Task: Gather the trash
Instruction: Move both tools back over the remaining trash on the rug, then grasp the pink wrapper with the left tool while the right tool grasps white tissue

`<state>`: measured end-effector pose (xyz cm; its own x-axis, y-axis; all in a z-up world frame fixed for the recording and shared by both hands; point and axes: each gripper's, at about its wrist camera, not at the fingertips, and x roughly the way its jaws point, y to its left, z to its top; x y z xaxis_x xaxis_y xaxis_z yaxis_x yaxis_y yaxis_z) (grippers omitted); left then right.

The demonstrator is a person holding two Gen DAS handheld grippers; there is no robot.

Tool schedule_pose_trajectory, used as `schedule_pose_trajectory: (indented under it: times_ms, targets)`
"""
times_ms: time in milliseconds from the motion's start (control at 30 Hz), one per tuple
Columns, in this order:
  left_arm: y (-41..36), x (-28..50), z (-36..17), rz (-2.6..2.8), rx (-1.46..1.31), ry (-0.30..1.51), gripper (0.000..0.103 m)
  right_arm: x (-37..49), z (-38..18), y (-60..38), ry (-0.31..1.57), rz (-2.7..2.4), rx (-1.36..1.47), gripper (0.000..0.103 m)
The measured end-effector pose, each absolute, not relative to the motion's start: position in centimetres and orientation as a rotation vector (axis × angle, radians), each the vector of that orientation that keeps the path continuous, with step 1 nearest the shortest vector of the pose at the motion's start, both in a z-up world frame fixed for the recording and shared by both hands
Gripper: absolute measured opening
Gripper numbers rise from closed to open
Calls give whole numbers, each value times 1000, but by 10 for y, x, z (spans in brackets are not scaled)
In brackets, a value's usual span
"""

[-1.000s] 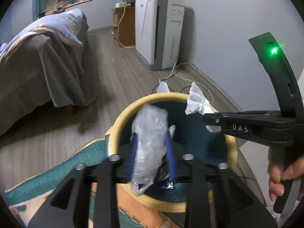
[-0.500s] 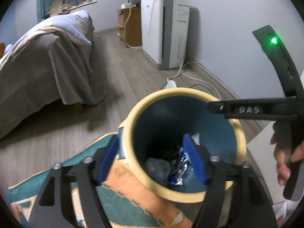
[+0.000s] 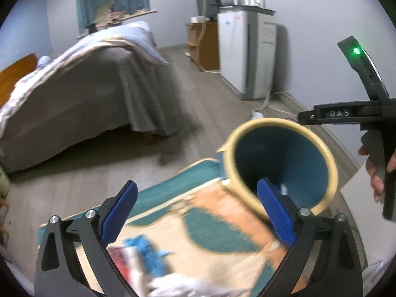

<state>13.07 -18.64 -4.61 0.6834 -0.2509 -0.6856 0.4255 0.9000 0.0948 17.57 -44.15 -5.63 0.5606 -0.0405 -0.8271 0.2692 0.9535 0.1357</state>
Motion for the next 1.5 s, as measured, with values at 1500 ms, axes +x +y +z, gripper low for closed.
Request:
schedule_pose_trajectory:
  times_ms: [1500]
  targets:
    - [36, 31, -115, -99, 136, 1062, 95, 111, -112, -192, 1223, 94, -50, 88]
